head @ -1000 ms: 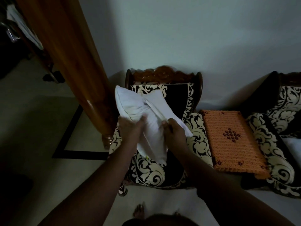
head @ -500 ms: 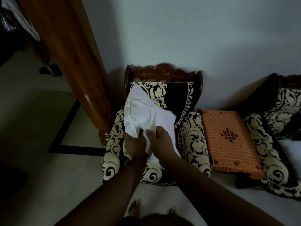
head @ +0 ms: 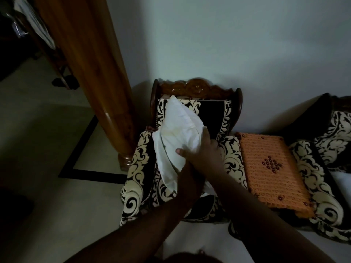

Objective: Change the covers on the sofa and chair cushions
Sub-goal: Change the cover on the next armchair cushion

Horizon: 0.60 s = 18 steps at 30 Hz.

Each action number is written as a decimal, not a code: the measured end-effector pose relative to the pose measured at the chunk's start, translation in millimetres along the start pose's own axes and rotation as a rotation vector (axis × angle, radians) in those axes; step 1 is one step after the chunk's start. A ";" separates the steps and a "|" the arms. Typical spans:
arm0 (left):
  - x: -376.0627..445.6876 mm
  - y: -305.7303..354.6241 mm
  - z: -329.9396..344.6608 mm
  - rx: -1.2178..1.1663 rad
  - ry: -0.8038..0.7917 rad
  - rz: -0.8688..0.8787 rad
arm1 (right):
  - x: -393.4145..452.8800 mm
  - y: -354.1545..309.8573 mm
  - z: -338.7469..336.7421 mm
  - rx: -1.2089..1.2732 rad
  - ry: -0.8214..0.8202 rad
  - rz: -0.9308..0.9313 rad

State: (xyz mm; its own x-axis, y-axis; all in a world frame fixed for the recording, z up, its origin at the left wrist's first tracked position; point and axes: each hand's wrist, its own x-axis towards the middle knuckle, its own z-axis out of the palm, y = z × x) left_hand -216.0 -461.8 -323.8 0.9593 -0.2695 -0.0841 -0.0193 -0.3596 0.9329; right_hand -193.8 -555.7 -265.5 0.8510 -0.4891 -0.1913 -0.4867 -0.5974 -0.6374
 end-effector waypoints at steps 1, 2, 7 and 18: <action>-0.4 -3.0 0.7 0.011 -0.036 0.024 | 3.3 2.2 1.3 -0.007 0.013 -0.031; -2.7 -2.4 -0.8 0.011 -0.086 0.072 | 6.5 6.2 2.5 -0.028 0.033 -0.077; 14.1 -44.7 -30.8 0.210 -0.425 0.362 | 13.1 20.5 6.5 -0.204 0.139 -0.241; 80.7 -115.2 -126.0 1.461 -0.646 0.501 | 26.0 35.4 25.3 -0.372 0.143 -0.363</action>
State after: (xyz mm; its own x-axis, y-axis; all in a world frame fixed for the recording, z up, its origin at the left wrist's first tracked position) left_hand -100.9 -329.6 -394.0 0.5189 -0.7724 -0.3663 -0.8519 -0.5030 -0.1460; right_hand -183.9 -573.5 -312.0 0.9546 -0.2758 0.1123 -0.2258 -0.9162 -0.3311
